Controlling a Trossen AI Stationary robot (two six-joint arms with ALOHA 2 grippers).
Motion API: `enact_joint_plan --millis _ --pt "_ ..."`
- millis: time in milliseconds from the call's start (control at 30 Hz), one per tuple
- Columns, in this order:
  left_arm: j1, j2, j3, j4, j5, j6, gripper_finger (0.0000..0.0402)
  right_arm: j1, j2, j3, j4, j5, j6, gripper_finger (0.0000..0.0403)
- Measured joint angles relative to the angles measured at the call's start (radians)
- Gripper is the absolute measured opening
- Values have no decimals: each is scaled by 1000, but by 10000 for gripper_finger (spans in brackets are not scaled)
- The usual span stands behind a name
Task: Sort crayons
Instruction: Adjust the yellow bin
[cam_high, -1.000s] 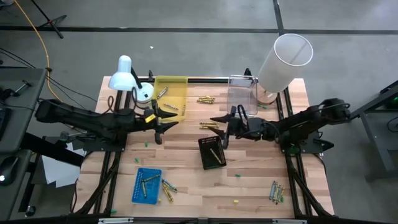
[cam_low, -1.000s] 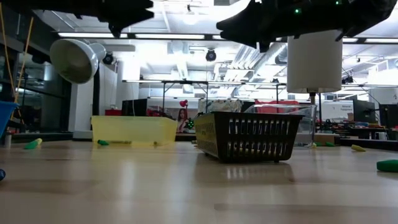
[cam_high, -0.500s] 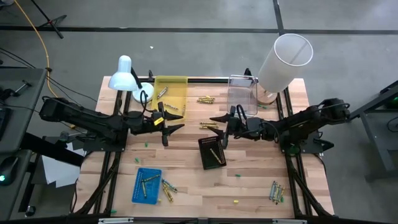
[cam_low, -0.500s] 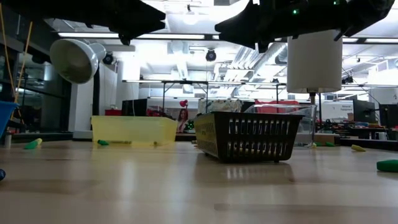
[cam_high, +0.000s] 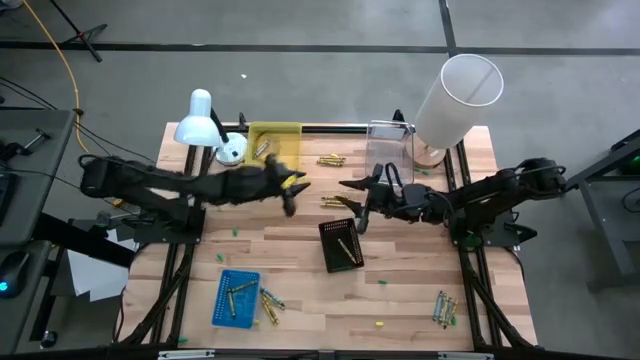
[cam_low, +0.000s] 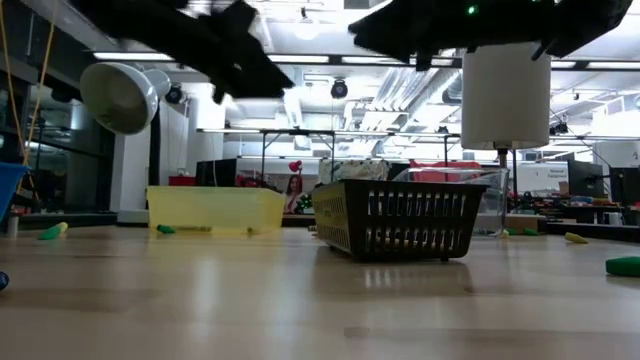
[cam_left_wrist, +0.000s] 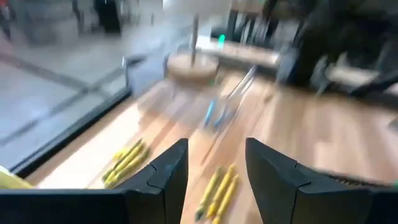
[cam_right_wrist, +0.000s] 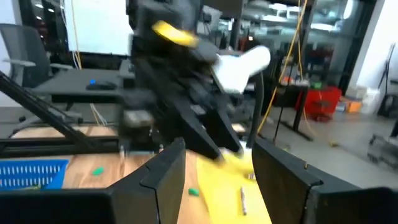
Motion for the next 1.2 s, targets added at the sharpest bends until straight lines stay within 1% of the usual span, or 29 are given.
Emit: enact_joint_plan --millis 100,167,267,333,433,500,567,733,867,933,1000,1200 --pt "90 146 184 -240 103 23 140 5 -45 0 -3 -1 -26 179" --pt "134 255 304 -392 116 78 136 11 -77 0 -6 -2 -29 179" --pt "191 407 478 -573 117 165 133 19 -119 2 -12 -3 -27 179" --pt "227 497 587 -667 139 230 133 25 -135 2 -26 -3 -27 179" --pt "279 608 731 -801 217 348 133 32 -145 2 -54 -3 -27 179" --pt "308 664 813 -878 264 450 132 37 -146 1 -65 -3 -27 179" --pt "335 712 877 -919 280 560 131 37 -146 1 -71 -3 -27 179" --pt "376 786 965 -938 273 796 131 37 -147 1 -90 -3 -23 179" --pt "382 816 976 -942 174 963 131 37 -147 1 -98 -3 -23 179" --pt "383 832 978 -943 145 1000 131 37 -147 1 -100 -3 -23 179" --pt "389 849 978 -970 141 1010 131 37 -147 1 -107 -3 -23 179" --pt "413 906 981 -1018 185 1010 131 37 -147 1 -114 -3 -23 179"
